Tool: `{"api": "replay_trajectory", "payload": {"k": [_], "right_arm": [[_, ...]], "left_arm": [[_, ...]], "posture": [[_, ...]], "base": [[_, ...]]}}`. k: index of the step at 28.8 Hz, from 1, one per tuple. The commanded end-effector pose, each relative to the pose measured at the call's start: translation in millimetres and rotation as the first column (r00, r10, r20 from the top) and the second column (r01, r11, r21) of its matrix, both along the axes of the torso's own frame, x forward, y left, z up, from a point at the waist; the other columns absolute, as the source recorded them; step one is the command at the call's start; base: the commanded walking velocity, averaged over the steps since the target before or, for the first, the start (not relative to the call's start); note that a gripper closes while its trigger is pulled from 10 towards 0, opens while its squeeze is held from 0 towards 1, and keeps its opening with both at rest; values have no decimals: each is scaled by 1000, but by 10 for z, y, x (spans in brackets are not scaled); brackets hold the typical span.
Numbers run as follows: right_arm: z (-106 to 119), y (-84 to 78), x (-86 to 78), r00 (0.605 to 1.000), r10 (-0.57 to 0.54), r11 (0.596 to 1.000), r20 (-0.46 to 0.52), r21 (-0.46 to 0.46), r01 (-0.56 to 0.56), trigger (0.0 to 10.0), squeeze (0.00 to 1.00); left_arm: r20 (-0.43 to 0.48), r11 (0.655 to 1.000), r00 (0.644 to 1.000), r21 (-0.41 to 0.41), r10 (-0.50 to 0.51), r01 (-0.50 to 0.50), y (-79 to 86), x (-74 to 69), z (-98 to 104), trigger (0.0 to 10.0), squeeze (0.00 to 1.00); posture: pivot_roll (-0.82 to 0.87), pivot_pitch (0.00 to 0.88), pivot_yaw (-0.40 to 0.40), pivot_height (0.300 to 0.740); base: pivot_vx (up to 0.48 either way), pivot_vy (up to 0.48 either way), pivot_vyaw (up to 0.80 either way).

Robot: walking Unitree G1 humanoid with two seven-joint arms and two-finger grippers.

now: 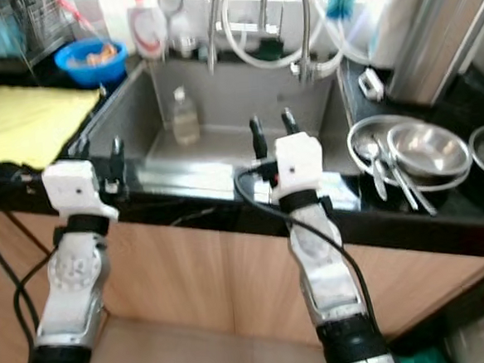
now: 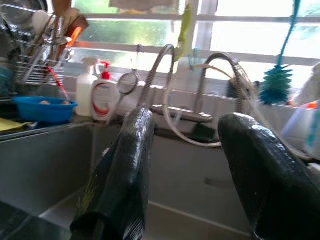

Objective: Kitchen organization

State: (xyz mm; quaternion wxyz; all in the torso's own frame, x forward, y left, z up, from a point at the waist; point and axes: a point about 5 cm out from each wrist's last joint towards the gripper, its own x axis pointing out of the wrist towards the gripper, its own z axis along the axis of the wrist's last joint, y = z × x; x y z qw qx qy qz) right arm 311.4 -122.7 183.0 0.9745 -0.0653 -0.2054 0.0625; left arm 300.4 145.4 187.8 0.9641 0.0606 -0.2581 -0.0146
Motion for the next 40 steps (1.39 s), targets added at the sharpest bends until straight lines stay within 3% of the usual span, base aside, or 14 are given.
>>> {"api": "replay_trajectory", "payload": {"k": [1, 6, 12, 15, 25, 26, 27, 28, 29, 30, 31, 33, 40], "right_arm": [[31, -39, -22, 1000, -15, 1000, 6, -1, 15, 10000, 0], [-9, -109, -107, 999, -52, 999, -7, -10, 52, 10000, 0], [-139, -327, -271, 983, -173, 984, -60, -46, 171, 10000, 0], [-184, -532, -397, 956, -283, 959, -76, -57, 279, 10000, 0], [-186, -595, -545, 937, -336, 942, -98, -33, 334, 10000, 0], [-211, -583, -542, 941, -319, 948, -112, -28, 318, 10000, 114], [-223, -575, -541, 944, -309, 951, -118, -28, 308, 10000, 114], [-235, -554, -535, 950, -286, 958, -124, -31, 284, 10000, 808], [-239, -541, -525, 953, -273, 962, -129, -34, 271, 10000, 941], [-242, -525, -503, 957, -255, 967, -136, -36, 253, 10000, 929], [-244, -520, -491, 958, -251, 968, -141, -40, 248, 10000, 831], [-259, -527, -466, 956, -252, 968, -150, -53, 247, 10000, 0], [-292, -581, -421, 953, -248, 968, -174, -76, 238, 10000, 0]], "left_arm": [[4, 1000, 1000, 13, -2, 2, -6, 1, 17, 10000, 0], [-10, 1000, 1000, 19, -4, 4, 11, -3, -28, 10000, 0], [-44, 1000, 999, 23, -9, 10, 18, -12, -122, 10000, 0], [-63, 999, 998, 28, -16, 17, 7, -16, -176, 10000, 0], [-77, 999, 997, 31, -30, 32, -12, -14, -214, 10000, 0], [-78, 999, 996, 32, -34, 37, -22, -16, -218, 10000, 0], [-79, 999, 996, 32, -37, 40, -29, -17, -220, 10000, 0], [-81, 998, 996, 37, -43, 46, -41, -20, -226, 10000, 0], [-81, 998, 996, 41, -45, 49, -45, -22, -227, 10000, 0], [-81, 998, 996, 43, -47, 50, -48, -23, -227, 10000, 0], [-80, 998, 996, 43, -46, 50, -47, -23, -225, 10000, 0], [-79, 998, 996, 42, -46, 49, -49, -23, -225, 10000, 0], [-79, 998, 995, 42, -52, 55, -65, -32, -227, 10000, 0]], "posture": [[-123, 0, -35, 706], [-129, 0, -37, 706], [-144, 0, -31, 706], [-161, 0, -21, 706], [-179, 0, -8, 706], [-179, 0, -8, 706], [-179, 0, -8, 706], [-177, 0, -10, 706], [-175, 0, -11, 706], [-175, 0, -11, 706], [-173, 0, -13, 706], [-169, 0, -17, 706], [-159, 0, -25, 706]], "base": [[0, 0, 0], [0, 0, 0], [0, 0, 0], [0, 0, 0], [0, 0, 0], [0, 0, 0], [0, 0, 0], [0, 0, 0], [0, 0, 0], [0, 0, 0], [0, 0, 0], [0, 0, 0], [0, 0, 0]]}}
